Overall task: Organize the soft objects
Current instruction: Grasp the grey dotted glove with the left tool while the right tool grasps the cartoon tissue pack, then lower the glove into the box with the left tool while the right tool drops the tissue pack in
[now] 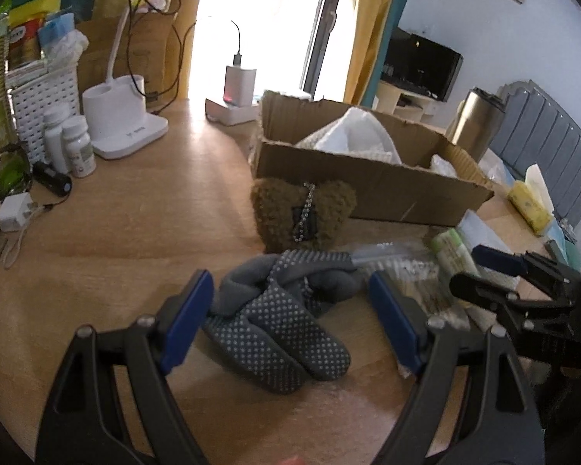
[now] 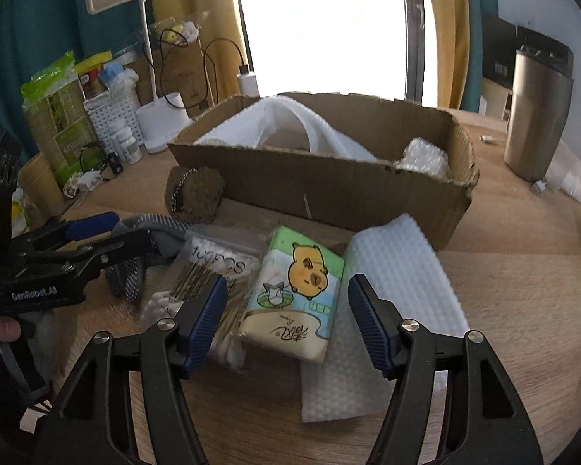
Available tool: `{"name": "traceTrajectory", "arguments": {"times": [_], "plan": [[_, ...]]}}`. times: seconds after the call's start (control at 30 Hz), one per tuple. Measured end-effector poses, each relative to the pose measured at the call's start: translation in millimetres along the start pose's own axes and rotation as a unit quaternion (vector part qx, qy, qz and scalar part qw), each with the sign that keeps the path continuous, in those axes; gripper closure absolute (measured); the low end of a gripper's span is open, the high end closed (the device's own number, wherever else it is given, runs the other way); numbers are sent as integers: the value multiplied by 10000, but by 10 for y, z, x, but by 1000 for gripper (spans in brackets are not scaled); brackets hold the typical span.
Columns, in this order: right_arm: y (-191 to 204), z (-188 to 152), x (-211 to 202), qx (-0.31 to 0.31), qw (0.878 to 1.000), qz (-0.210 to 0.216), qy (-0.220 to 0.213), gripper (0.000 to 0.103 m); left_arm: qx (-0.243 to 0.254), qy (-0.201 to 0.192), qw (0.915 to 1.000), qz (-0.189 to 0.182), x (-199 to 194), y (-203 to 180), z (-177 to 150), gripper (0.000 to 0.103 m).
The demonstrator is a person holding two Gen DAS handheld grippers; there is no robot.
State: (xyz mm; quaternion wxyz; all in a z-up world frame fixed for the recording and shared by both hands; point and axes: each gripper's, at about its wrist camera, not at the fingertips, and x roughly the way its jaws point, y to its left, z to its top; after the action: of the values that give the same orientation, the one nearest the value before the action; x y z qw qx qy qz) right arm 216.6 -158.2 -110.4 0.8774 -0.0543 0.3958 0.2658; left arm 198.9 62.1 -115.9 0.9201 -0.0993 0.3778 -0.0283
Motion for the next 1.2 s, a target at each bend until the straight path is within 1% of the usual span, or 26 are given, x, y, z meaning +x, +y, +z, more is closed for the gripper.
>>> {"name": "traceTrajectory", "arguments": {"times": [0.1,0.2,0.23,0.27,0.3,0.47,0.5,0.57,0.63,0.67,0.73,0.77,0.87,0.93,1.2], "plan": [[-13,-14,39,57,9999,67,108,34,-26,236,9997,-9,92,-8,14,19],[-24,-13,38,78,9998,126,131,34,-47,384,9993,-13,141,-8,17,19],[-21,-15,39,66,9998,138,137,36,-29,438,9990,-7,159,-10,14,19],[-14,-15,36,46,9998,159,130,43,-7,461,9989,4,169,-16,8,19],[-9,-15,36,22,9998,159,124,45,15,456,9990,15,169,-23,8,19],[31,-30,-2,-90,9998,195,60,46,62,487,9988,18,168,-30,4,21],[35,-30,-14,-95,9997,199,38,46,66,499,9987,-3,166,-30,3,24],[39,-27,-53,-102,9997,214,-24,46,90,512,9986,-27,152,-36,-4,48],[37,-18,-95,-104,9997,222,-93,46,136,521,9986,12,140,-44,-13,56],[37,-14,-116,-106,9996,233,-127,46,140,519,9986,1,132,-43,-20,63],[41,-4,-140,-120,9995,234,-167,46,185,537,9984,-42,121,-55,-37,68],[43,-1,-155,-127,9995,235,-186,46,214,541,9983,-62,111,-65,-44,74],[58,10,-195,-145,9993,238,-249,46,216,486,9984,-171,51,-88,-61,81],[57,14,-224,-157,9992,236,-282,46,209,419,9987,-216,2,-98,-61,83],[34,37,-324,-169,9988,202,-418,46,185,113,9993,-296,-234,-116,11,84]]}}
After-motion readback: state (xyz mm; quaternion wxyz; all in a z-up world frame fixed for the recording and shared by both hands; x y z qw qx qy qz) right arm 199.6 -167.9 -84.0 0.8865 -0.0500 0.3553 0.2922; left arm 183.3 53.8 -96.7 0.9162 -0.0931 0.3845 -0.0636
